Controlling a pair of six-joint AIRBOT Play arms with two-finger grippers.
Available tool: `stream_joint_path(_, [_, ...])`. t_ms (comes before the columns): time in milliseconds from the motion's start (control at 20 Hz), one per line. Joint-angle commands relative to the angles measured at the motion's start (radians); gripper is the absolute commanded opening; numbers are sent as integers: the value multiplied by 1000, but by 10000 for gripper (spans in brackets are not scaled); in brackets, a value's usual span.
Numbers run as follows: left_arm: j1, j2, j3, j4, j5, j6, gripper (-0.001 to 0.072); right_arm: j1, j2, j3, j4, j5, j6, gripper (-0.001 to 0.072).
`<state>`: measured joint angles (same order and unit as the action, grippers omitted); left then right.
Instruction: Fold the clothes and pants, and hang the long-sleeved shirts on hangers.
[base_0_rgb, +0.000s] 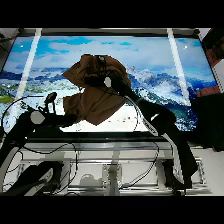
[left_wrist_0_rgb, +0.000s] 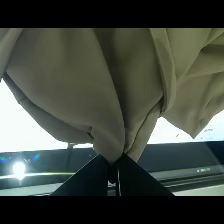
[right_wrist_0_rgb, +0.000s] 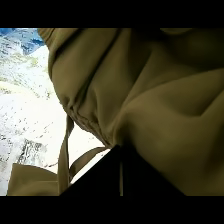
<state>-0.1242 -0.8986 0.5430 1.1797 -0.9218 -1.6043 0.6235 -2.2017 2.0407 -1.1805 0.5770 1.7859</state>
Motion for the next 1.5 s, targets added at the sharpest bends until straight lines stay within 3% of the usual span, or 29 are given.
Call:
stream_joint_path(0, [-7, 0, 0, 24, 18, 0, 21, -22, 60, 1, -103, 154, 1, 30])
stream_joint_path(300, [-3, 0, 1, 99, 158, -4, 21, -53, 287, -5, -455, 624, -87, 29])
stream_joint_path(500, [-3, 1, 3, 99, 222, -16, 20, -52, 484, -169, -553, 742, -89, 29])
stream_joint_path(700, [-3, 16, 3, 98, 221, -19, 20, -47, 756, -533, -554, 774, 15, 29])
stream_joint_path(950, [-4, 55, 3, 91, 177, -18, 20, 88, 1124, -978, -477, 765, 298, 30])
stream_joint_path(1050, [-4, 56, 3, 95, 150, -18, 20, 180, 1215, -1081, -478, 698, 372, 30])
stream_joint_path(1200, [-4, 56, 3, 108, 124, -18, 20, 224, 1225, -1110, -536, 395, 358, 49])
stream_joint_path(1300, [-4, 56, 2, 107, 90, -18, 20, 195, 1177, -1109, -557, 95, 299, 169])
stream_joint_path(1350, [-4, 56, 2, 107, 80, -18, 20, 164, 1134, -1100, -550, -19, 288, 174])
stream_joint_path(1450, [-4, 56, 2, 106, 72, -18, 20, 80, 985, -1023, -534, -89, 253, 297])
